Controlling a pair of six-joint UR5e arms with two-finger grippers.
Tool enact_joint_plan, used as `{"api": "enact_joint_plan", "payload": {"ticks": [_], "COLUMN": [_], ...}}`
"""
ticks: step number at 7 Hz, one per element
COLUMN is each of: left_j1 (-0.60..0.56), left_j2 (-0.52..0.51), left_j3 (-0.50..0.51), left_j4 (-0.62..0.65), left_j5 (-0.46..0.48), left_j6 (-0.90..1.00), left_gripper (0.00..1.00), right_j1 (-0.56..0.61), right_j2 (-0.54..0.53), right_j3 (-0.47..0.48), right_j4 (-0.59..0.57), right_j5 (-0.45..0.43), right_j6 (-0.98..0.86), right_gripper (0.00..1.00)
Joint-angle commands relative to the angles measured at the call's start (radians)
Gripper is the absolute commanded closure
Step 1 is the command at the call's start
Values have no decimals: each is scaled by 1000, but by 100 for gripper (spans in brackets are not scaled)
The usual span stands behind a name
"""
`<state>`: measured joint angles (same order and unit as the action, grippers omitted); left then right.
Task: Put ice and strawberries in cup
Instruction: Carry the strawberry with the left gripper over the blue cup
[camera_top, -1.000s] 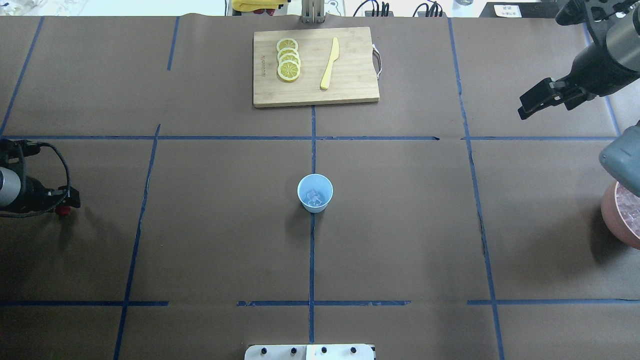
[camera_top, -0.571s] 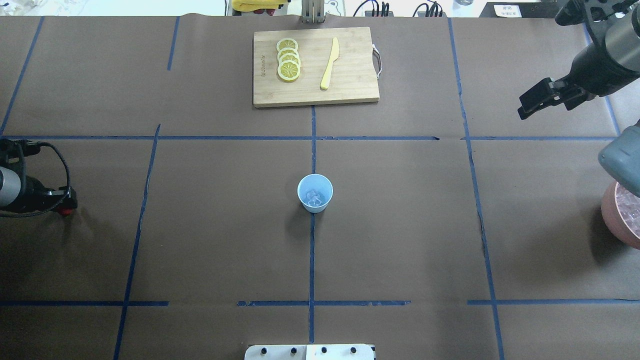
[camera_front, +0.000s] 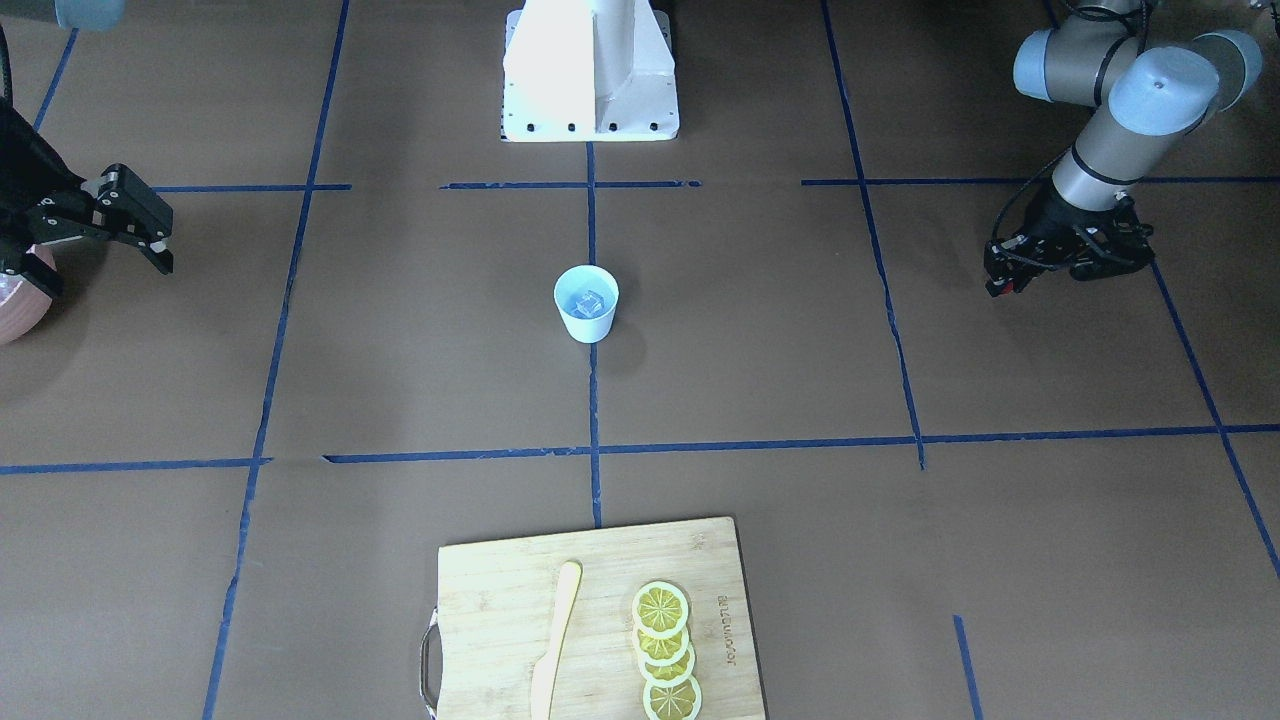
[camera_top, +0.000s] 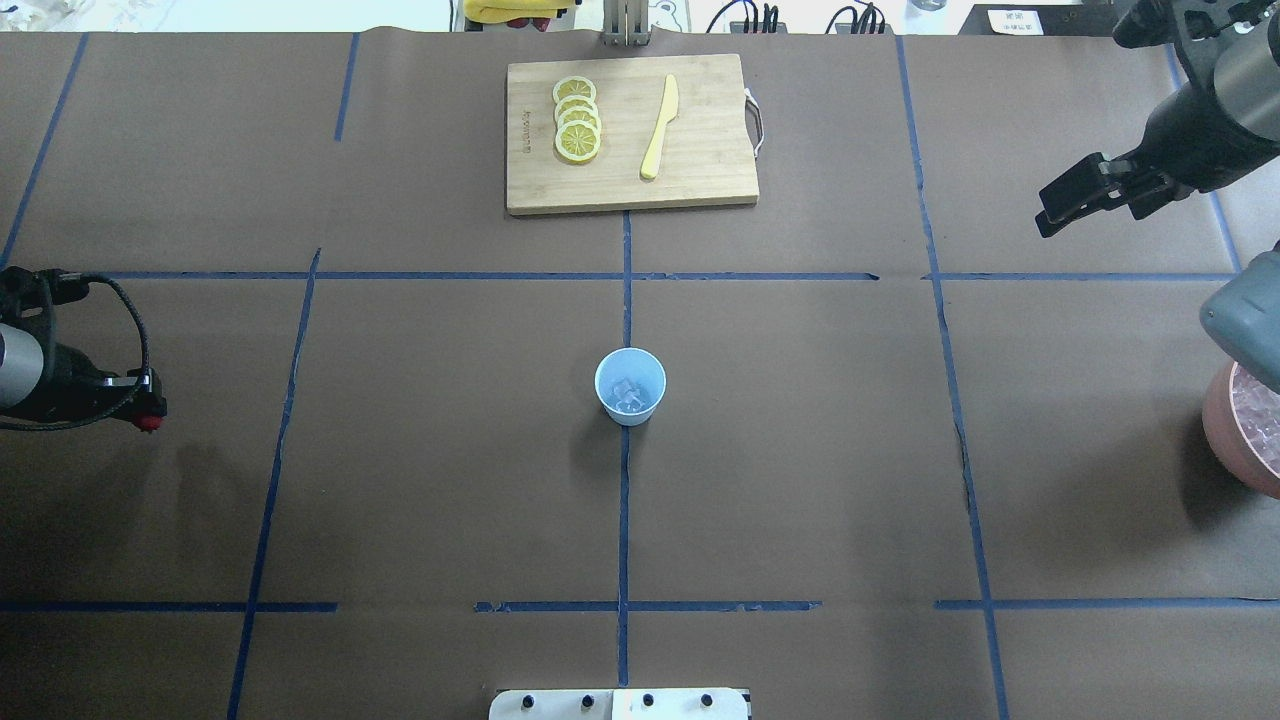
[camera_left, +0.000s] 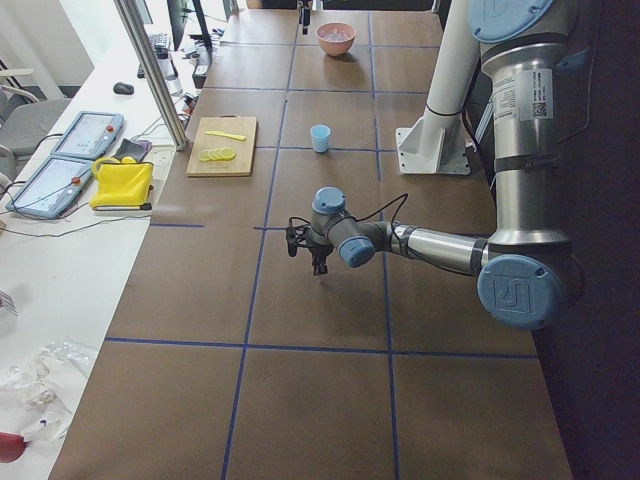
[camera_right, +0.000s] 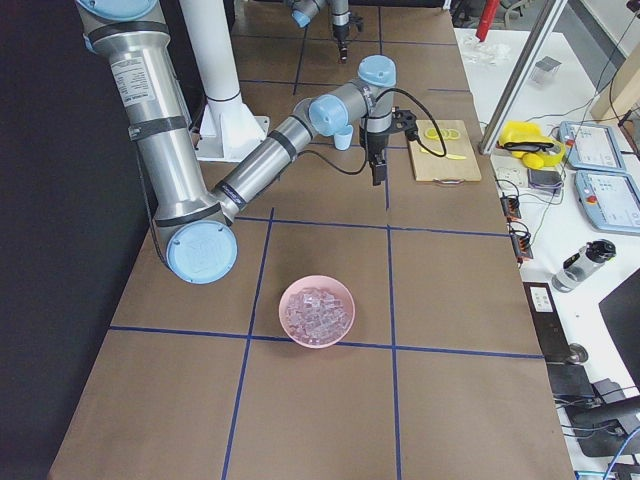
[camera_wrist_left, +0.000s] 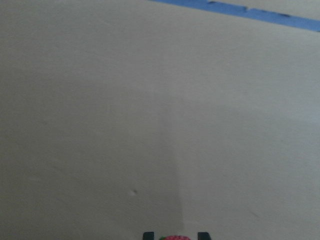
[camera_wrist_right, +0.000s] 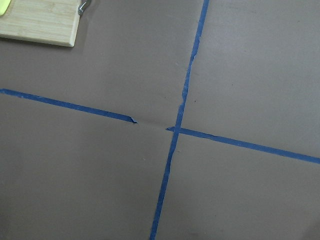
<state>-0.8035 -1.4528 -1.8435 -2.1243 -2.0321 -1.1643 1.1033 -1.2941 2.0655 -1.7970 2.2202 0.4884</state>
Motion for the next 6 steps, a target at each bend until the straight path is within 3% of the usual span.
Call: {"api": "enact_joint_plan", "payload": {"ticks": [1,2,4,6], "left_j1": [1,1,85,168], "left_j2": [-94,-236,-482,-707], "left_j3": [-161,-192,-175,-69], "left_j4": [265,437,614,664], "left_j5": [-23,-19,-10,56], "left_j6": [-2,-3,-153,-241], "left_gripper": [93,93,93,93], "right_j1": [38,65,153,260], "right_j2": [-39,-71,-167,-258], "right_j3": [8,13,7,-16], "right_j4": [1,1,1,1], "right_j5": [3,3,24,51], "right_j6": [-16,-52,-179,-325], "right_gripper": [1,1,1,1]}}
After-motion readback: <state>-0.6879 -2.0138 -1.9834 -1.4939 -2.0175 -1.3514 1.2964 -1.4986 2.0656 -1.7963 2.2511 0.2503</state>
